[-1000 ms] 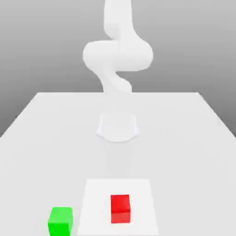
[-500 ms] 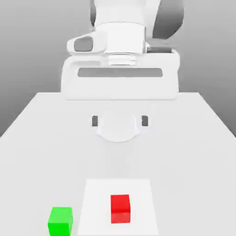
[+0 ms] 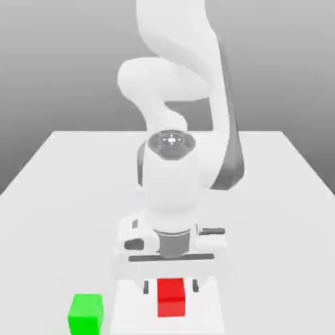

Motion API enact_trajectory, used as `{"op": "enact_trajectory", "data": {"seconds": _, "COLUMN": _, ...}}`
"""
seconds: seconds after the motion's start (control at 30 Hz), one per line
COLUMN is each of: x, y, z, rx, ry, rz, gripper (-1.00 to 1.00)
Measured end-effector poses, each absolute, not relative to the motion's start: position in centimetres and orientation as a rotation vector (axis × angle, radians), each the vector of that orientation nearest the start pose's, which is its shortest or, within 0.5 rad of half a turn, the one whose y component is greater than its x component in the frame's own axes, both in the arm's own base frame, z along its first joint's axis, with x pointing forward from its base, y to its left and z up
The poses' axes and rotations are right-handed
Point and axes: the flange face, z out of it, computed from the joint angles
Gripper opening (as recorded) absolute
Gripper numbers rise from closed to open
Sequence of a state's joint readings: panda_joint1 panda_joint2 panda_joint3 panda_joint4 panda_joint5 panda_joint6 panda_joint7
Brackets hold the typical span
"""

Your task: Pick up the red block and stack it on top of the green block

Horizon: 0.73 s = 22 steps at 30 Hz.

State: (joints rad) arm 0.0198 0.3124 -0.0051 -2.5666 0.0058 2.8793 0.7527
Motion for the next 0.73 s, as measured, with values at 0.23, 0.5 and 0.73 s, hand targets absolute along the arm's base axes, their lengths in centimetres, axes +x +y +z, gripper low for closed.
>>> {"op": "enact_trajectory", "data": {"seconds": 0.23, "x": 44.4, "y": 0.6, "z": 16.6, "rx": -2.927, "ry": 1.141, "rz": 0.0, "gripper": -1.0}}
{"op": "enact_trajectory", "data": {"seconds": 0.5, "x": 46.8, "y": -10.7, "z": 23.4, "rx": -2.684, "ry": 1.632, "rz": 0.001, "gripper": -1.0}}
{"op": "enact_trajectory", "data": {"seconds": 0.73, "x": 47.1, "y": -14.3, "z": 18.7, "rx": -2.592, "ry": 1.773, "rz": 0.0, "gripper": 1.0}}
